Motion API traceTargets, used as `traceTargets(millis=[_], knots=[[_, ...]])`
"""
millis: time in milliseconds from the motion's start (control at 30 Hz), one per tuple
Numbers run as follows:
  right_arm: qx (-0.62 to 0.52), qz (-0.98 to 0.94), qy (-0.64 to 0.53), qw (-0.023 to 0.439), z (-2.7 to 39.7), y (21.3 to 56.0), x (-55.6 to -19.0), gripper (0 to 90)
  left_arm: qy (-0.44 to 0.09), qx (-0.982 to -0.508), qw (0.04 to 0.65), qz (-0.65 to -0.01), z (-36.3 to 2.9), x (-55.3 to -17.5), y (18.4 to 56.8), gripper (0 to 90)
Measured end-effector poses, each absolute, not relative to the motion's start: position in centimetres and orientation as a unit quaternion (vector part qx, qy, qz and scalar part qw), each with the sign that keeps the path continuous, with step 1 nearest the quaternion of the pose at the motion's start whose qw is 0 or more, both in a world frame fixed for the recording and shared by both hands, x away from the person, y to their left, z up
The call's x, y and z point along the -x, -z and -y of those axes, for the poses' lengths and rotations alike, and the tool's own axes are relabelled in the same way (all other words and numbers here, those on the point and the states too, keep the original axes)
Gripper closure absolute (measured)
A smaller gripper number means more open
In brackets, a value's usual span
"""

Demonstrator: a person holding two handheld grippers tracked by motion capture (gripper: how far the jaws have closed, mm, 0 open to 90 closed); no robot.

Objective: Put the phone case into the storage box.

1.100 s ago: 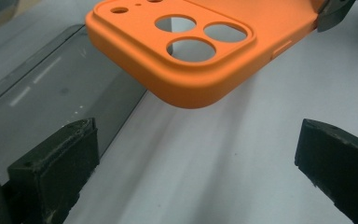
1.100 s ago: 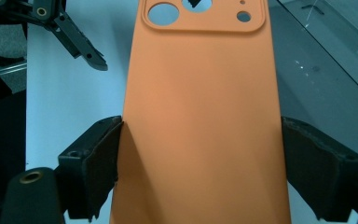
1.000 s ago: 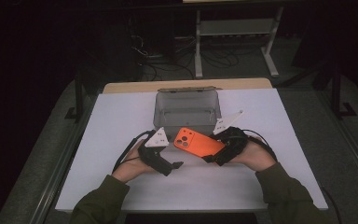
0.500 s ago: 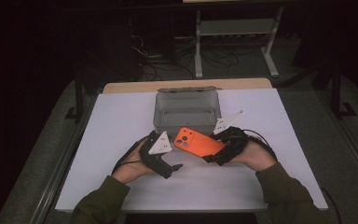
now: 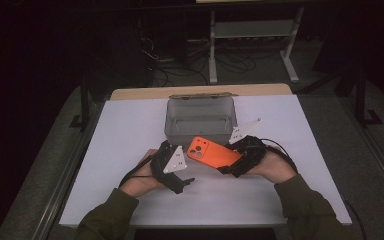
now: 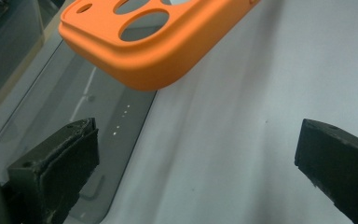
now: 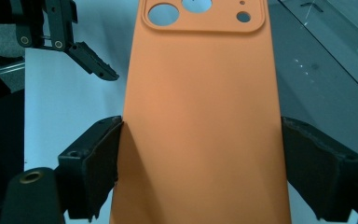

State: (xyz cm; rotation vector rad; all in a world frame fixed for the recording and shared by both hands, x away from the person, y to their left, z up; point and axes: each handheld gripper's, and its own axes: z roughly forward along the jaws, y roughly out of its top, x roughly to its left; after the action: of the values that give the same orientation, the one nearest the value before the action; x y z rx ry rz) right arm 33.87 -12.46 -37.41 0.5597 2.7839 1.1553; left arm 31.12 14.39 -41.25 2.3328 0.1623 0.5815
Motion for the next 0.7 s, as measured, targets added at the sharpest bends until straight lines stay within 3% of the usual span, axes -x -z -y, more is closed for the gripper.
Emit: traceTargets(millis=[700], knots=[[-0.185, -0.907, -0.377, 0.039, 12.55, 37.40, -33.89, 15.7, -0.293, -0.907, 0.303, -0.006, -14.04, -30.33, 41.56, 0.0]])
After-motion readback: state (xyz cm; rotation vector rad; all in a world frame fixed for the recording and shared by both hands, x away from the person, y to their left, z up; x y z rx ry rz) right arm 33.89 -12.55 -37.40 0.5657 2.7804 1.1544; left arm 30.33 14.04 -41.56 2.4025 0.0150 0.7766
